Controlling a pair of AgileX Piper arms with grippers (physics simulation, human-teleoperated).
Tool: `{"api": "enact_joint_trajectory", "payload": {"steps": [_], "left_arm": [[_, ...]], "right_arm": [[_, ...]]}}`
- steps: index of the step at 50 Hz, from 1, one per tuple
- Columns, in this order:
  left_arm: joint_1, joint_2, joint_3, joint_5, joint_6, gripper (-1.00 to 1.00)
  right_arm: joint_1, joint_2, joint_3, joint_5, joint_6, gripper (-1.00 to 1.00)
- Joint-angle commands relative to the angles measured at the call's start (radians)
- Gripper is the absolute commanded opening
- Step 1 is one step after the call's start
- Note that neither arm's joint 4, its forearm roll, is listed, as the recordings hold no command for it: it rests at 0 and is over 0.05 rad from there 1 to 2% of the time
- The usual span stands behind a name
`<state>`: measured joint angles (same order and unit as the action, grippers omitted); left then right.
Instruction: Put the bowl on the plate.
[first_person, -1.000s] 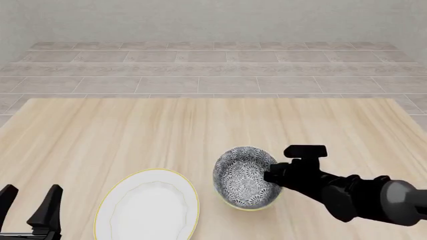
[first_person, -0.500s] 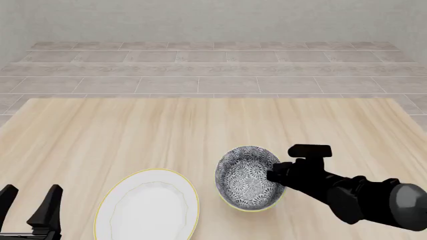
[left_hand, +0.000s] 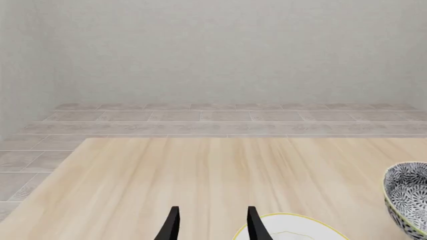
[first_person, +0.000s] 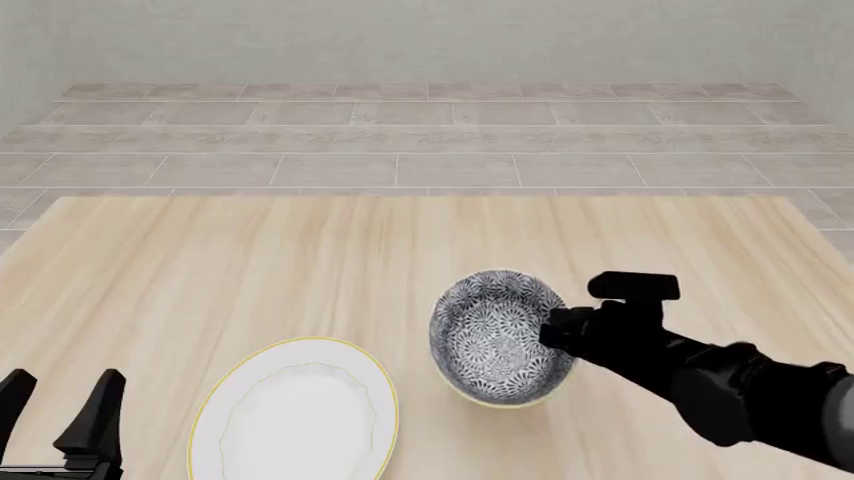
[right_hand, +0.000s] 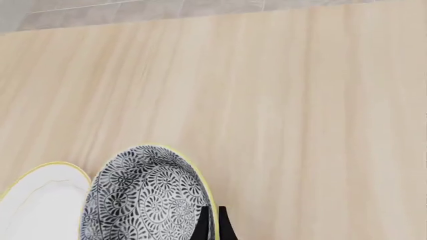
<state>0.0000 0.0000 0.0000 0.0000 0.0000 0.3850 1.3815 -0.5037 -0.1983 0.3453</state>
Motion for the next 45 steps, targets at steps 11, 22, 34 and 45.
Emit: {"api": "enact_joint_trajectory", "payload": {"steps": [11,22,34,45], "left_arm": [[0.0,0.0,0.0,0.0,0.0,1.0],[0.0,0.0,0.0,0.0,0.0,1.0],[0.0,0.0,0.0,0.0,0.0,1.0],[0.0,0.0,0.0,0.0,0.0,1.0]], "right_arm": [[0.002,-0.068,-0.098,0.107,-0.003,-1.0],[0.025,-0.072,-0.167,0.161,-0.024,-1.0],[0.051,-0.057,-0.228,0.194,-0.03,-1.0],[0.085,-0.04,-0.296,0.231,-0.029,-1.0]]}}
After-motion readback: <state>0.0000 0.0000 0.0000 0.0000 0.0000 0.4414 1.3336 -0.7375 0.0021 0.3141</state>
